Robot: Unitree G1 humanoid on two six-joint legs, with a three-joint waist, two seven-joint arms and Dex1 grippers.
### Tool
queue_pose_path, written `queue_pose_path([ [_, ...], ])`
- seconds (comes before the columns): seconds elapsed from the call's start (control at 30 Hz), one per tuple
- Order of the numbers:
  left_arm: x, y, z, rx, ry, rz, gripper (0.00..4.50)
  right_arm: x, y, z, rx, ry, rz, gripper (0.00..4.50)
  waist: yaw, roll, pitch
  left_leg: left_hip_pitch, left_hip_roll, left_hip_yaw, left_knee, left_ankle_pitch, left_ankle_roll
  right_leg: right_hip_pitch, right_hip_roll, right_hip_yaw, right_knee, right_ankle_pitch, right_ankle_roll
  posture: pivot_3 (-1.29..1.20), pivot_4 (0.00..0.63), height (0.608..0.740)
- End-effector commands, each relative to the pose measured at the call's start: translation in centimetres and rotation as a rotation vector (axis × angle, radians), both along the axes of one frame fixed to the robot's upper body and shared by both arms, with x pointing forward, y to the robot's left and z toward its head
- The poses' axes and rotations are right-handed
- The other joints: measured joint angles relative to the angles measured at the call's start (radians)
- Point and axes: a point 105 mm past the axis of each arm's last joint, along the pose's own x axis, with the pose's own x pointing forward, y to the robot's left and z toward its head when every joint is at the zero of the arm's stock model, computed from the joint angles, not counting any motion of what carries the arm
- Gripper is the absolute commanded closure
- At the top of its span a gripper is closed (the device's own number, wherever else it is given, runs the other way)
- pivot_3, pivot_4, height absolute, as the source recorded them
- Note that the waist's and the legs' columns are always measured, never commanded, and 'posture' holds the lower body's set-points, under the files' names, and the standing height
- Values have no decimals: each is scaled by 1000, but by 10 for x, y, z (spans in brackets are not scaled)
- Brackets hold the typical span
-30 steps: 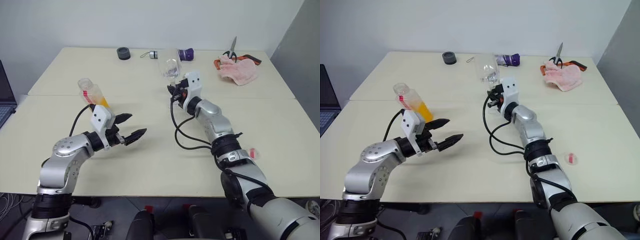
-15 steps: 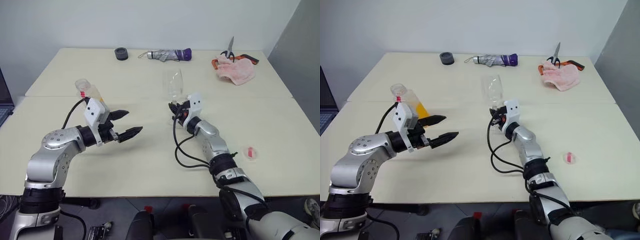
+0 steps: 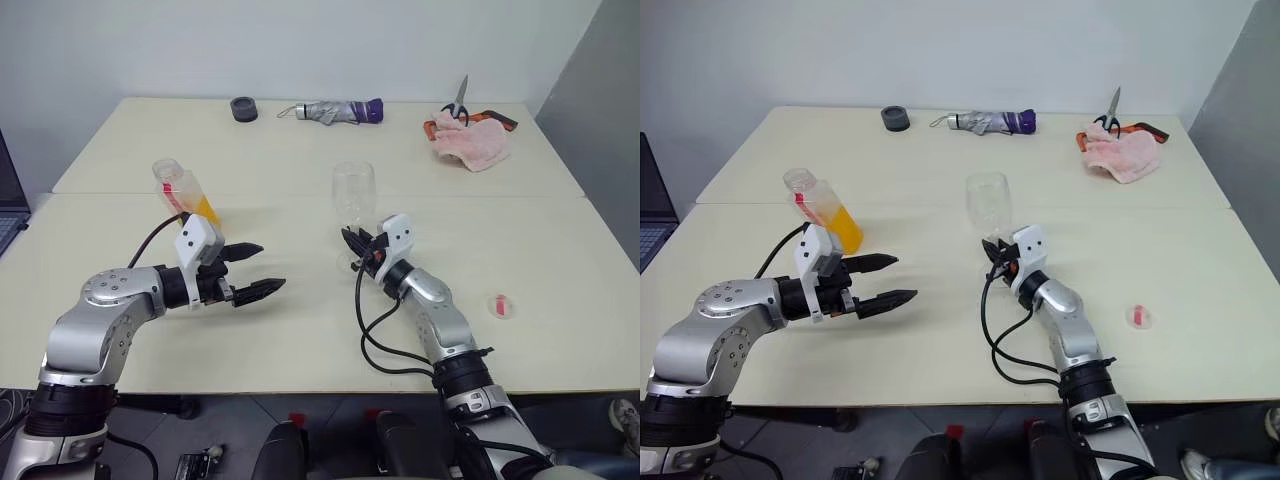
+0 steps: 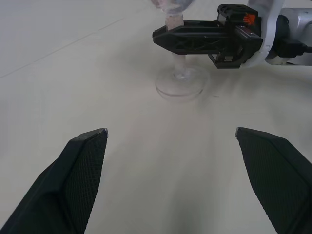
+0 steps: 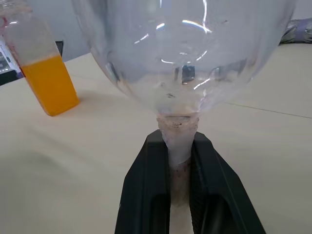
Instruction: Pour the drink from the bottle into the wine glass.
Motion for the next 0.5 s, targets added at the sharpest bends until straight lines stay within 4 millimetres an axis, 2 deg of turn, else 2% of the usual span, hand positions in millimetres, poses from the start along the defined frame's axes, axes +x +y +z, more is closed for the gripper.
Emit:
queue_pose_path([
  [0.03, -3, 1, 6, 21, -25, -17, 0, -8, 0, -34, -72, 106, 17, 4328, 0, 0, 0, 0, 0, 0, 0, 0, 0, 0, 0, 0, 0, 0, 0, 0, 150, 740],
  [0.13, -3, 1, 6, 22, -23, -20, 0, -13, 2, -40, -103, 103, 32, 4328, 0, -1, -1, 1, 0, 0, 0, 0, 0, 1, 1, 0, 0, 0, 0, 0, 150, 740],
  [0.23, -3, 1, 7, 19, -24, -18, 0, -13, 2, -36, -101, 75, 32, 4328, 0, -1, -1, 1, 0, 0, 0, 0, 0, 1, 1, 0, 0, 0, 0, 0, 150, 740],
  [0.4, 0, 6, 13, 2, -51, 12, 0, -5, 13, 12, -6, -75, 46, 4328, 0, -1, -1, 2, 0, 1, 0, 0, 0, 1, 1, 1, 0, 0, 0, 0, 150, 740],
  [0.5, 1, 9, 16, -4, -63, 25, 0, -5, 21, 32, 32, -136, 71, 4328, -1, 0, 0, 1, 0, 1, 0, 0, 0, 0, 1, 1, 0, 0, 0, 0, 150, 740],
])
